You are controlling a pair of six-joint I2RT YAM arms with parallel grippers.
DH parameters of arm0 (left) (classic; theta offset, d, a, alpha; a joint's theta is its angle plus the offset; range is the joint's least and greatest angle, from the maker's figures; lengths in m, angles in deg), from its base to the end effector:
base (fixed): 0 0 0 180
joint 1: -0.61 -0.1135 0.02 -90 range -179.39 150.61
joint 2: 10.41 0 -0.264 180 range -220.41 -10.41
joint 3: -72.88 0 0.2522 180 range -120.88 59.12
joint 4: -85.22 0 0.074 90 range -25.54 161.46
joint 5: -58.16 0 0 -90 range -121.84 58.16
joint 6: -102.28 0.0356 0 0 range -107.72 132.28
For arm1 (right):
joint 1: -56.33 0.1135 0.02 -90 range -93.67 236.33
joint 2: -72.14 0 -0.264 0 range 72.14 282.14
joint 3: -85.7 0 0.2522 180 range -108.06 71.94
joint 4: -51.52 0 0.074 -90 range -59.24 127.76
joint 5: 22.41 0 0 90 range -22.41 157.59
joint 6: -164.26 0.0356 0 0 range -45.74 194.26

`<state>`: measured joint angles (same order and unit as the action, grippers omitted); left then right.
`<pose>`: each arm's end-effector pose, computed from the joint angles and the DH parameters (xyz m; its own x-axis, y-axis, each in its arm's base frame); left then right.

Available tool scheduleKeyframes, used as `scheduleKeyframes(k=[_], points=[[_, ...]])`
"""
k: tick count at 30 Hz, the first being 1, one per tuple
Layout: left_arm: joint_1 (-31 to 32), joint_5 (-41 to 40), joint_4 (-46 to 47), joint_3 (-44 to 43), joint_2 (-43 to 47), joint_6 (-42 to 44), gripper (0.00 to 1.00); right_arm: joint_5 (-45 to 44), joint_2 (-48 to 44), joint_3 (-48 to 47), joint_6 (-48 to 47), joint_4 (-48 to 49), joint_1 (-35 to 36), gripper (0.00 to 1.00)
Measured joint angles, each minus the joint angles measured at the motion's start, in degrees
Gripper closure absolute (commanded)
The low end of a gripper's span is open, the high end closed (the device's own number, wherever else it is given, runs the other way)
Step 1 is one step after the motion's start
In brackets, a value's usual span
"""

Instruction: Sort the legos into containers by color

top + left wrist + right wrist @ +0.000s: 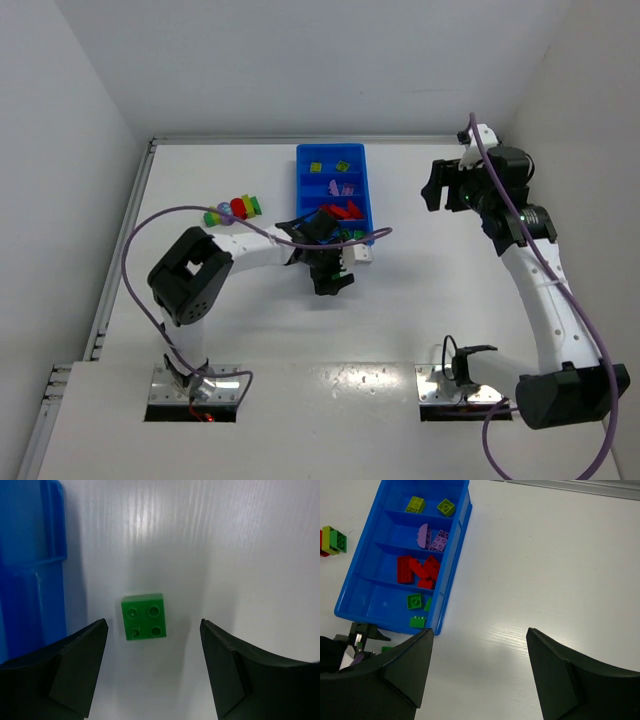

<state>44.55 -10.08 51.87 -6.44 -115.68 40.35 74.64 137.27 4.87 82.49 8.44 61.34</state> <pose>0.2580 -0.2669 0.1658 -0.1789 0.7794 -0.6005 0.9803 0.1935 -0.0410 0.2475 0.0261 0.3710 -0.4814 0.1004 -0.8708 -0.1276 0.9748 0.1830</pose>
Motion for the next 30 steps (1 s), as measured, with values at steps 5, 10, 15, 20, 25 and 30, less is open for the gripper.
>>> scheduleKeyframes(k=[5, 10, 15, 20, 25, 30], points=[[0.0, -0.1, -0.2, -3.5, -3.7, 0.6, 0.21, 0.6, -0.1, 0.0, 0.4, 0.0, -0.9, 0.25], [-0.1, 0.0, -0.9, -5.9, -6.6, 2.0, 0.33, 0.8, -0.2, 0.0, 0.6, -0.5, -1.4, 0.25], [-0.2, 0.1, -1.7, -6.1, -6.8, 4.1, 0.55, 0.9, -0.2, 0.4, 0.7, -0.8, -1.7, 0.25], [-0.3, 1.3, -2.8, -6.1, -6.7, 6.3, 0.85, 1.0, -0.2, 0.6, 0.8, -1.0, -1.8, 0.25], [-0.9, 5.6, -9.0, -6.3, -4.0, 6.6, 0.91, 2.6, -0.2, 0.9, 0.9, -0.8, -1.9, 0.25], [-0.9, 11.3, -15.7, -13.3, 5.5, 2.9, 0.91, 7.4, -0.1, 3.1, 1.4, 0.6, -1.8, 0.22]])
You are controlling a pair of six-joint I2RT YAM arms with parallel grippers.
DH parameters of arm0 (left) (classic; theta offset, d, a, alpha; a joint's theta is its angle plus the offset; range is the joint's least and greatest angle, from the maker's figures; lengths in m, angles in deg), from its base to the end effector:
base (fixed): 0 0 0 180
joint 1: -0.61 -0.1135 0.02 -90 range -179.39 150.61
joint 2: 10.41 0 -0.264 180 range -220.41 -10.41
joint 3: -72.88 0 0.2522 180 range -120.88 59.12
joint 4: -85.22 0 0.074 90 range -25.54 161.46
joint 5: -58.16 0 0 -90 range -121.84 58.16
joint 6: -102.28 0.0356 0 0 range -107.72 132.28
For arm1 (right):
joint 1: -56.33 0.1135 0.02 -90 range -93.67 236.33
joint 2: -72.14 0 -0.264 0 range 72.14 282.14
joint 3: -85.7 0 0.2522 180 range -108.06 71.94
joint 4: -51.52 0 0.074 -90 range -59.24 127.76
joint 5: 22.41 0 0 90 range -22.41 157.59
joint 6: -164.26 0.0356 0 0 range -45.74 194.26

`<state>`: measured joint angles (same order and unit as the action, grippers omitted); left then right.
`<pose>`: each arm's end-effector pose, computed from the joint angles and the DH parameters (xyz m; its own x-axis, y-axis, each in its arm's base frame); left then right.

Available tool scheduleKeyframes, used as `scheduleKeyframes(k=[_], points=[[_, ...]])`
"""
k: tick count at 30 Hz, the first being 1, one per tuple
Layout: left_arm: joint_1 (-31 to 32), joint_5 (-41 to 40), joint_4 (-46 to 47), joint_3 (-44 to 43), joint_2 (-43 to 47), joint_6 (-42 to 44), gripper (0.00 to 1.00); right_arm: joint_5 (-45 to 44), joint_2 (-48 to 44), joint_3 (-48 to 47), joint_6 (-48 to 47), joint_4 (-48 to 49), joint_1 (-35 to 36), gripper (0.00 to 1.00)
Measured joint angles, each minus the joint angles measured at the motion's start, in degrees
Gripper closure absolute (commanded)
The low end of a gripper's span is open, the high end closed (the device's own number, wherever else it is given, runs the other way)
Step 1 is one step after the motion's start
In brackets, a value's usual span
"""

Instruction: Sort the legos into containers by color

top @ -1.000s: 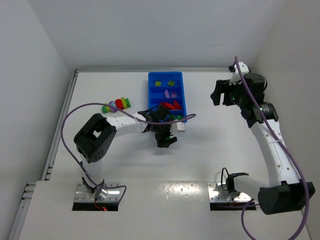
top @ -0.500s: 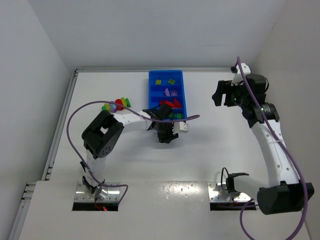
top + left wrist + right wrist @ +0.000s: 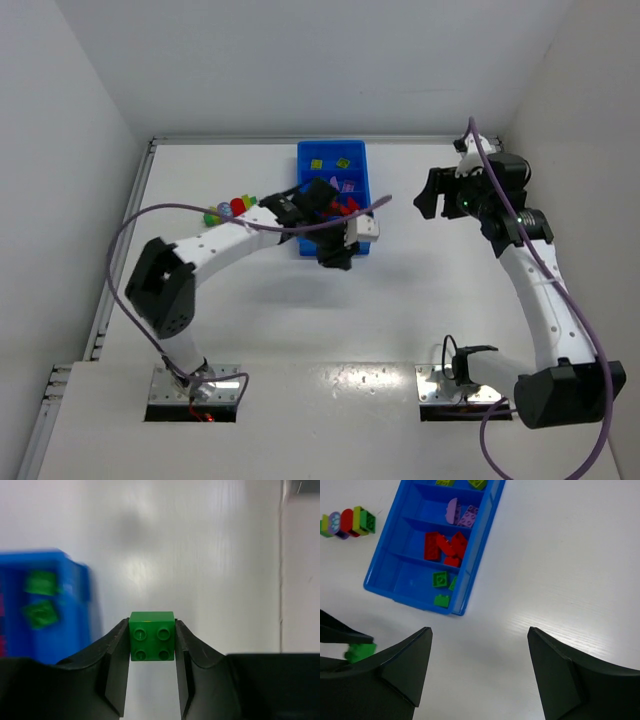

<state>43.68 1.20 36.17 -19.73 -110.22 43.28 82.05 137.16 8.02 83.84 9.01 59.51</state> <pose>0.2591 -0.2688 0.2557 -0.1118 0.6956 -0.7097 0.9932 0.0552 -0.1024 0.2478 0.0227 0.3541 -0.5350 0.1317 -0.8346 -0.1835 0.9461 0.2669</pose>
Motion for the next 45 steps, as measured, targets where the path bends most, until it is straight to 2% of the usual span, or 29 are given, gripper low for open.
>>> scheduleKeyframes(k=[4, 8, 12, 14, 21, 25, 32, 35, 36, 39, 45], points=[[-0.3, 0.0, 3.6, -7.4, 8.6, -6.7, 0.91, 4.0, 1.8, 1.0, 1.9, 0.9, 0.1, 0.21], [-2.7, -4.1, 8.1, -11.3, 10.5, -13.1, 0.91, 5.9, 5.4, 0.9, 3.3, 2.8, 0.1, 0.12], [-7.9, -5.7, 9.2, -19.0, 3.0, -18.3, 0.89, 6.0, 9.3, -1.1, 3.9, 3.0, 0.0, 0.12], [-10.3, -5.4, 9.6, -22.6, -2.1, -20.2, 0.88, 5.8, 10.6, -2.2, 4.1, 3.3, 0.0, 0.04], [-12.9, -3.6, 6.3, -25.9, -15.7, -23.5, 0.82, 5.3, 11.4, -3.5, 4.3, 3.5, 0.0, 0.04], [-12.9, -2.2, 3.4, -26.0, -19.2, -23.7, 0.82, 5.3, 11.7, -3.7, 4.3, 3.4, 0.0, 0.04], [-13.1, -1.3, 1.3, -25.8, -20.2, -22.6, 0.81, 5.3, 12.0, -3.7, 4.4, 3.4, 0.0, 0.04], [-13.2, -1.3, 1.3, -25.1, -20.2, -22.0, 0.7, 5.3, 12.3, -3.7, 4.4, 3.4, 0.0, 0.04], [-13.2, -1.3, 1.2, -24.7, -20.2, -21.8, 0.61, 5.3, 12.4, -3.8, 4.3, 3.4, 0.0, 0.04], [-13.2, -1.3, 0.9, -23.2, -20.4, -20.6, 0.45, 5.3, 12.9, -3.8, 4.3, 3.4, 0.0, 0.04], [-13.4, -1.2, 0.6, -21.1, -21.3, -19.7, 0.32, 5.3, 12.9, -4.0, 4.3, 3.4, 0.0, 0.04]])
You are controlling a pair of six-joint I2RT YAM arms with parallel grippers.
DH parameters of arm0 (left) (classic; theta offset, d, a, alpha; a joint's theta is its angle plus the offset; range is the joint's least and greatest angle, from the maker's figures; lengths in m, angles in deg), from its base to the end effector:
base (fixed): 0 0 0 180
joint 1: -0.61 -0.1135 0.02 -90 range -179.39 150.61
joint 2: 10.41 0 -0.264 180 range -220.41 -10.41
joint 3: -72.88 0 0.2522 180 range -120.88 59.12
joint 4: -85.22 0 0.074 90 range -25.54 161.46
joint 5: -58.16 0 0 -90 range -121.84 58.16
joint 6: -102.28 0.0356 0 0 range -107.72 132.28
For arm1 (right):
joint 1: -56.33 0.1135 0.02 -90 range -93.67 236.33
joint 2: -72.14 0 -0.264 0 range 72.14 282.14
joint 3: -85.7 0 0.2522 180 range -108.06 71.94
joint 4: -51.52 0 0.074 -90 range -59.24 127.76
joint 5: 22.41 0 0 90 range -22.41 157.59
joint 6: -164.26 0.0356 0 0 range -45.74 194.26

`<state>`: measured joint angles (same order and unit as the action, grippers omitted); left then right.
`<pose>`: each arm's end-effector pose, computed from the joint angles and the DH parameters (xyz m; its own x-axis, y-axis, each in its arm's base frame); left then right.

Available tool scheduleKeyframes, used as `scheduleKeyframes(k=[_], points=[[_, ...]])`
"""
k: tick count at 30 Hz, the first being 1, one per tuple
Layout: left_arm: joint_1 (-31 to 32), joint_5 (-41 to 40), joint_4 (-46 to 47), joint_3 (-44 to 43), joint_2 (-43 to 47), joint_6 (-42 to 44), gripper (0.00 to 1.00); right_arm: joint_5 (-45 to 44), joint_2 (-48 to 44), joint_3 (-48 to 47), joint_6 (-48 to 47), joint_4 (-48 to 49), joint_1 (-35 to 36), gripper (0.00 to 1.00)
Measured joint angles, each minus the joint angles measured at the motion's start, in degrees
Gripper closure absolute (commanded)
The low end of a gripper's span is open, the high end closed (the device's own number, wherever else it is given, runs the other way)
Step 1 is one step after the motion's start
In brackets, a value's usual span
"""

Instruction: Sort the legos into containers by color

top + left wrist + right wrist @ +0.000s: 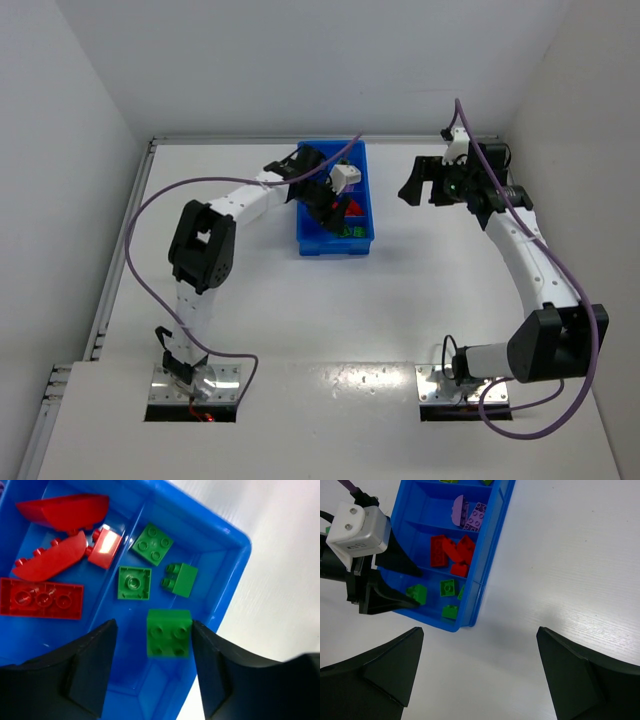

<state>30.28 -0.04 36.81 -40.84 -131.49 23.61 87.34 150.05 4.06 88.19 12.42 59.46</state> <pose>0.3948 -0.2465 0.2211 -0.5711 0.5175 -0.6371 0.8062 0.4998 -0.3167 0.3029 0.0286 0.3258 -0.6396 0.1919 -0.7444 -0.1778 0.9051 0.3862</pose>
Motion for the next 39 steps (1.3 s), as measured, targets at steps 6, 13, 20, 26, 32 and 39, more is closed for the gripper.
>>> scheduleKeyframes(k=[6, 13, 20, 26, 32, 39], points=[[-2.2, 1.0, 2.0, 1.1, 0.3, -1.6, 0.26, 0.0, 0.3, -0.1, 0.0, 0.0, 0.0, 0.04], [-8.8, 1.9, 5.4, 6.3, 12.0, -4.7, 0.16, 0.8, 0.7, -0.1, 0.0, 0.7, 0.1, 0.04], [-22.9, 1.7, -5.5, 0.9, 21.9, 11.0, 0.14, 3.0, 0.7, -0.1, 0.0, 1.2, 0.5, 0.04], [-32.2, -0.1, -23.3, -4.3, 9.9, 30.8, 0.14, 3.9, 2.3, -1.0, 0.0, 1.1, 0.7, 0.04], [-35.8, -6.4, -27.6, -4.3, 0.4, 39.8, 0.14, 4.5, 3.0, -1.7, 0.0, 0.9, 1.1, 0.04], [-35.6, -10.9, -21.3, -4.3, 0.0, 43.0, 0.14, 4.6, 3.7, -2.4, -0.3, 0.7, 2.6, 0.04]])
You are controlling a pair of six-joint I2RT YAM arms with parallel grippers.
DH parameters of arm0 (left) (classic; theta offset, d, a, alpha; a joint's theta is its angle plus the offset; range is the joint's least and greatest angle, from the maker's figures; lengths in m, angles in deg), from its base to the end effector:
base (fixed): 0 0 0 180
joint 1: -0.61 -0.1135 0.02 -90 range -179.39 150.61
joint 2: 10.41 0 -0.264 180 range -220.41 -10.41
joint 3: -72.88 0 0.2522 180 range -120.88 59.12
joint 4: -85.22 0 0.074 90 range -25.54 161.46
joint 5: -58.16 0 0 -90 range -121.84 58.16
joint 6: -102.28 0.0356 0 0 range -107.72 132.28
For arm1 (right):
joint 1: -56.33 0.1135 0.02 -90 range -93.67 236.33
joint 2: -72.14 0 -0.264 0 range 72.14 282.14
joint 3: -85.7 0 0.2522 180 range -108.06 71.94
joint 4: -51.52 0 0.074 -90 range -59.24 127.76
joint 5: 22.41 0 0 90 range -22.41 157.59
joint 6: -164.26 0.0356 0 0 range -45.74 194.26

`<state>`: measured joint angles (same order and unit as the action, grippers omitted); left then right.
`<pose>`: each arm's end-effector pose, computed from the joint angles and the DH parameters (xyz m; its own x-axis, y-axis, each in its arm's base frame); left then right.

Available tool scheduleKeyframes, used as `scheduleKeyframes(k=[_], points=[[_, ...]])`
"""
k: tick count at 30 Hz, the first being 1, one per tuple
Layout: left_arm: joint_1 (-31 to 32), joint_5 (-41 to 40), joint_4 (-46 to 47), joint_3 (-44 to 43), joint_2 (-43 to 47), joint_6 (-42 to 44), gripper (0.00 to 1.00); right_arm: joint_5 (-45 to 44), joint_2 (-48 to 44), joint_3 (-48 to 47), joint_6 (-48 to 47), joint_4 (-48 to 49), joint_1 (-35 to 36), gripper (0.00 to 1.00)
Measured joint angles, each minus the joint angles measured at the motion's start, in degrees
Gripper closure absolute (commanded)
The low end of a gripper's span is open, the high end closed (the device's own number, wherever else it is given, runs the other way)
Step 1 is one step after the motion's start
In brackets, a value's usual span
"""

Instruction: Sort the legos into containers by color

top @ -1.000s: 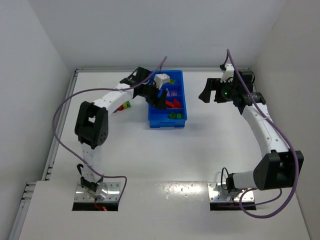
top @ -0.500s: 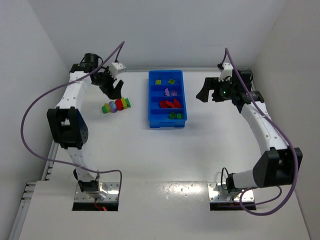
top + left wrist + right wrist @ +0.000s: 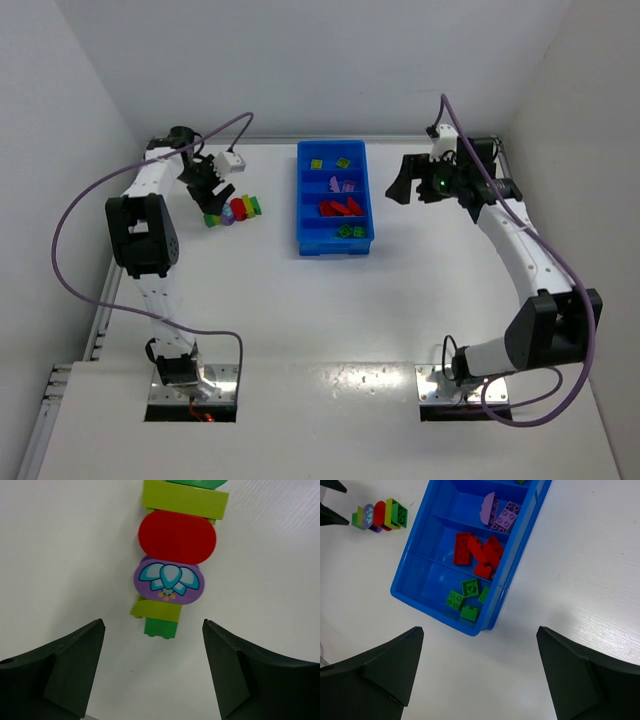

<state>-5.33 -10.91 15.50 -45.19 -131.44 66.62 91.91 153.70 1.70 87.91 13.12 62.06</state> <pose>0.4388 0.0329 0.2243 -0.5461 0.7062 -0.4506 0.7768 0.6283 0.0431 0.3163 0.0465 0.3229 -0.6675 0.1491 -0.7295 -0.2728 0.8626 0.4260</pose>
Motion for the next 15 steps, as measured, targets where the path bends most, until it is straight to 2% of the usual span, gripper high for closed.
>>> scheduleKeyframes(k=[12, 15], points=[[2.3, -1.3, 4.7, 5.3, -4.3, 3.0, 0.14, -0.1, 2.8, -1.9, -1.0, -1.0, 0.9, 0.04], [2.6, -1.4, 5.5, 5.5, -5.6, 3.2, 0.19, -0.1, 3.0, -2.0, -1.2, -1.3, 1.2, 0.04]])
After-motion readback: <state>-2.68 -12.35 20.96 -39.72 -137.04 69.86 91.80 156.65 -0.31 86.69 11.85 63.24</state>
